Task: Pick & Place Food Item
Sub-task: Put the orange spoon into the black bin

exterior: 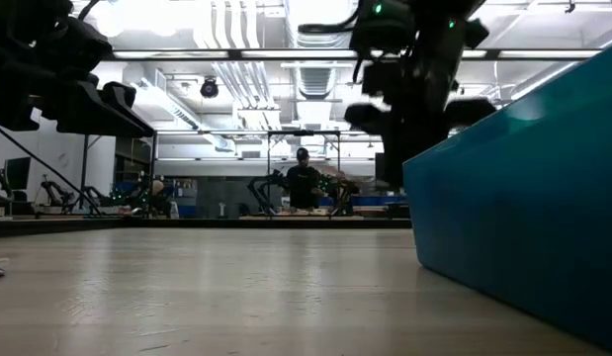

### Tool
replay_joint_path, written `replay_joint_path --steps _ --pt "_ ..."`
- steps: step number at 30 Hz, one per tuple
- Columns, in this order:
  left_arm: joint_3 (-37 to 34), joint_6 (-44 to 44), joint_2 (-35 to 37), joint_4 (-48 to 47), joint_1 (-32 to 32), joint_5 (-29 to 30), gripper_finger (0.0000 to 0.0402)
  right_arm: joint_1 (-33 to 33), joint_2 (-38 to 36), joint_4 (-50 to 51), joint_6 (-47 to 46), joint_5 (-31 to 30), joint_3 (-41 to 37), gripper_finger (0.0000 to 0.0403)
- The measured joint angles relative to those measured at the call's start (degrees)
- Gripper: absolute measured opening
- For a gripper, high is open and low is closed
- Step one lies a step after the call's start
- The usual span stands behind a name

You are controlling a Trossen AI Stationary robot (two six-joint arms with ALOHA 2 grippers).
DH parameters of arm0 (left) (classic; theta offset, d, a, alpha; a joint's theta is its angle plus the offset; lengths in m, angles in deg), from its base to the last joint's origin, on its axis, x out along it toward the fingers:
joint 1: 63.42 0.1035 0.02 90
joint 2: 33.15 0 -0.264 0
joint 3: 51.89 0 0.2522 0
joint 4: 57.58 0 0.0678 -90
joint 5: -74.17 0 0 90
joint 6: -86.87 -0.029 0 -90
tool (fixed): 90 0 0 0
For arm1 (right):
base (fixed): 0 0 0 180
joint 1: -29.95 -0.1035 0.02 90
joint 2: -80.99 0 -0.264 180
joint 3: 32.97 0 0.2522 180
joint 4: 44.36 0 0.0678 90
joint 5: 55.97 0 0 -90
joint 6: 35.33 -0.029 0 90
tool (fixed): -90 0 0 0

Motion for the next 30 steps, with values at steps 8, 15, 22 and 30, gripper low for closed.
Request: replay_joint_path --steps 8,15,22,30 --pt "0.00 0.00 0.00 -0.24 0.00 -0.02 0.0122 -1.26 -8.96 4.09 -7.58 0.22 -0.25 0.0018" --pt "0.00 0.00 0.00 -0.39 -0.02 -0.01 0.0122 -3.99 -16.02 12.28 -14.39 0.29 -0.86 0.0018" --pt "0.00 0.00 -0.02 -0.39 -0.02 -0.01 0.0122 -8.20 -23.26 20.81 -23.36 -0.08 -1.14 0.0018" --pt "0.00 0.00 -0.01 -0.38 -0.07 0.00 0.0122 -12.44 -29.53 35.49 -43.11 -8.28 -3.02 0.0018"
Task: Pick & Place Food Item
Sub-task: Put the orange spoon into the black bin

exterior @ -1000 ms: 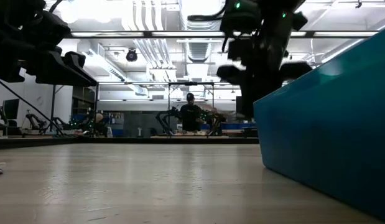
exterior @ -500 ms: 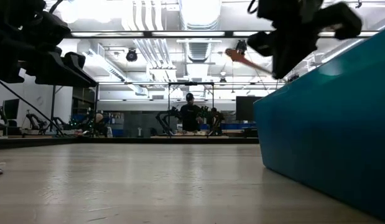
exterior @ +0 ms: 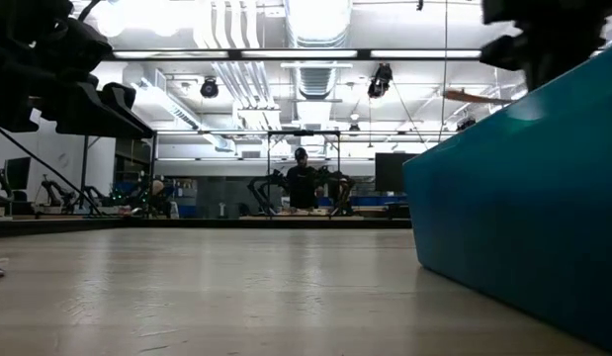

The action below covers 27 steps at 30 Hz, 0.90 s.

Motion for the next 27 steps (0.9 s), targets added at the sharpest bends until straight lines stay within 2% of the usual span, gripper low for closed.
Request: replay_joint_path --steps 4,15,27 --pt "0.00 0.00 0.01 0.01 0.00 0.00 0.0122 -1.28 -2.37 2.70 -2.82 -0.50 -3.07 0.0018" --pt "0.00 0.00 -0.01 -0.08 0.02 -0.02 0.0122 -2.44 -5.38 4.75 -2.94 -0.36 -13.96 0.0018" --pt "0.00 0.00 -0.01 -0.80 0.02 -0.02 0.0122 -2.43 -0.27 1.90 -2.61 -0.33 -14.66 0.0018"
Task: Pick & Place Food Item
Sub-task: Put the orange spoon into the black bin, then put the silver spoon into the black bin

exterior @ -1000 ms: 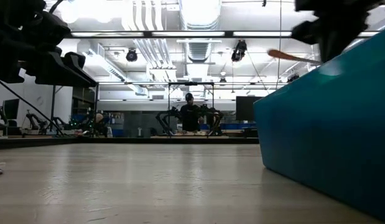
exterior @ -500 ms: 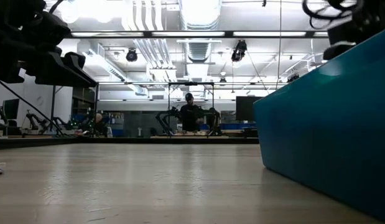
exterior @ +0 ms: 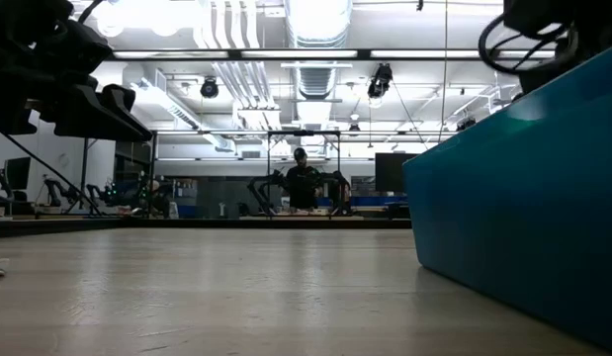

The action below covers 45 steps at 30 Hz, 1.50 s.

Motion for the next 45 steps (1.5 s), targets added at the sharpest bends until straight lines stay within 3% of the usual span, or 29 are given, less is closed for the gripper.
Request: replay_joint_path --steps 17,31,45 --pt "0.00 0.00 0.00 -0.44 0.00 0.02 0.0122 0.00 11.45 -0.24 0.11 0.02 0.39 0.0020" --pt "0.00 0.00 0.00 -1.45 0.04 0.00 0.0122 0.00 9.86 -1.53 -0.33 -0.02 0.34 0.0132" --pt "0.00 0.00 0.00 -1.81 0.02 0.00 0.0122 0.00 8.63 -1.45 -0.31 -0.08 2.30 0.0141"
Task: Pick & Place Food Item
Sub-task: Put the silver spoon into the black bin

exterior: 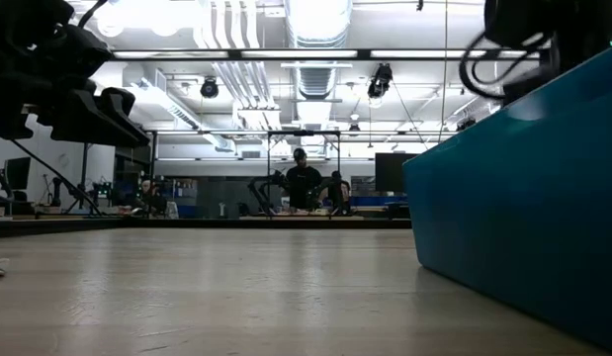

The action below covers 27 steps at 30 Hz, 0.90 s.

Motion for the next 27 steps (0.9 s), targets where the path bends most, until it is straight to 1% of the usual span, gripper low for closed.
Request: replay_joint_path --steps 9,14,17,19,21,23,26,27 --pt "0.00 0.00 0.01 -0.02 0.00 0.00 0.0122 0.00 -3.62 -0.87 0.00 -0.06 8.49 0.0141" --pt "0.00 0.00 0.00 -0.02 0.00 0.02 0.0122 0.00 -4.77 -8.27 0.24 -0.65 13.65 0.0141" --pt "0.00 0.00 0.00 -0.04 -0.04 0.00 0.0122 0.02 -5.08 -16.49 0.20 -4.00 15.73 0.0141" --pt "0.00 0.00 0.00 -0.04 -0.04 0.02 0.0122 0.26 -5.08 -22.78 3.41 -5.63 16.47 0.0141" --pt "0.00 0.00 0.01 -0.07 -0.04 0.01 0.0122 0.35 -5.08 -29.95 7.87 -5.68 16.49 0.0141" --pt "0.00 0.00 0.00 -0.09 -0.04 0.02 0.0122 0.80 -5.06 -38.63 13.47 -3.57 15.24 0.0141" --pt "0.00 0.00 0.00 -0.31 -0.04 0.01 0.0122 2.47 -4.95 -50.52 20.20 3.24 11.73 0.0141" --pt "0.00 0.00 0.01 -0.31 -0.04 0.01 0.0122 3.19 -4.89 -54.34 21.90 4.62 10.28 0.0141"
